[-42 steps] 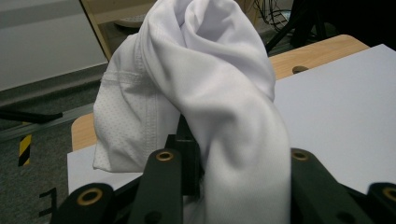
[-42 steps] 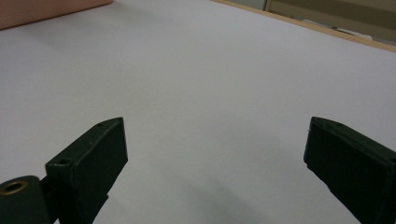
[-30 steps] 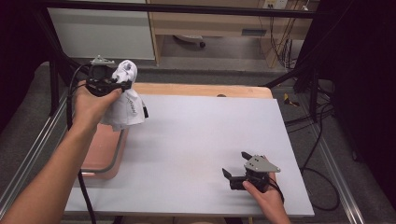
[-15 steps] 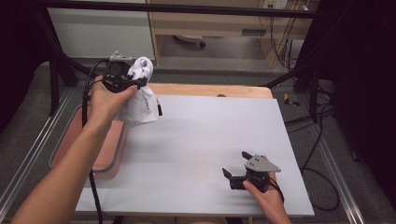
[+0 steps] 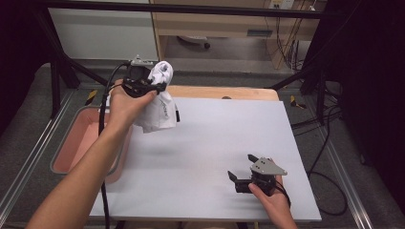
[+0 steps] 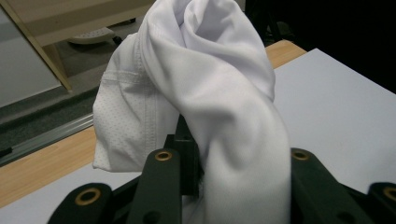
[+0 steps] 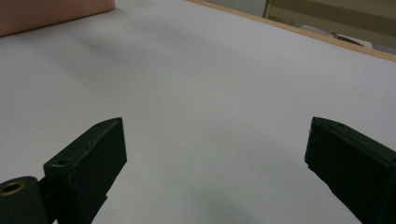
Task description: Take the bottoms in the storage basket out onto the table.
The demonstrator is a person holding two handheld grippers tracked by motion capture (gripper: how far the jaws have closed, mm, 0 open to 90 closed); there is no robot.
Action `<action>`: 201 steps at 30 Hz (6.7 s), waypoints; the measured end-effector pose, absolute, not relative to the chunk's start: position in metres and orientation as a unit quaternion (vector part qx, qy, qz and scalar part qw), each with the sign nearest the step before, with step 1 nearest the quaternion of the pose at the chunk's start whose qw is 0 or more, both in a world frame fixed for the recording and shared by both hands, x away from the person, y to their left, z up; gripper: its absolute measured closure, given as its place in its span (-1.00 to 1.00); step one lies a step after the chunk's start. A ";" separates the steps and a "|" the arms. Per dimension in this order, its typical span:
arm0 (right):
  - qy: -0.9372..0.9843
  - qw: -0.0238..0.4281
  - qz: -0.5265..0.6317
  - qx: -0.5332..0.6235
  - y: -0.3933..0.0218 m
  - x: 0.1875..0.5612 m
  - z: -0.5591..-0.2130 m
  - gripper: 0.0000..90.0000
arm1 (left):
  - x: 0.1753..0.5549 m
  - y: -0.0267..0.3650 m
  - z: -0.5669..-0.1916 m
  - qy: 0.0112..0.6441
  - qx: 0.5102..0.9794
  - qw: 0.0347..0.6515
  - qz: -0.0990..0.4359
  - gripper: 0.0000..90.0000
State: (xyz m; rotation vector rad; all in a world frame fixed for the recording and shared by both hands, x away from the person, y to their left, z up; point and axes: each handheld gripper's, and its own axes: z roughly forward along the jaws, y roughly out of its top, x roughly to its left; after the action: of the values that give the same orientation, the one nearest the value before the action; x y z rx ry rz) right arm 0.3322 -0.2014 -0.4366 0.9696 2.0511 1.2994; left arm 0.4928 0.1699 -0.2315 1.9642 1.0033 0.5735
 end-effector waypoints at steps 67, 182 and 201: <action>0.739 0.265 0.481 0.390 -0.215 0.332 -0.436 -0.87 | 0.503 0.081 -0.297 0.361 0.808 0.432 0.172 0.54; 0.747 0.263 0.476 0.383 -0.212 0.333 -0.438 -0.87 | 0.476 0.049 -0.399 0.348 0.848 0.386 0.106 0.52; 0.749 0.264 0.474 0.381 -0.212 0.333 -0.438 -0.87 | 0.475 0.040 -0.410 0.346 0.851 0.381 0.106 0.50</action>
State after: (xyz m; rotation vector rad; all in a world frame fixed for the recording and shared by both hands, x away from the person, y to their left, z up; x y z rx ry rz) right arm 0.3327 -0.2117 -0.4380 1.0310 2.0240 1.2817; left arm 0.4754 0.0404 -0.4103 2.1709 0.8843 0.2701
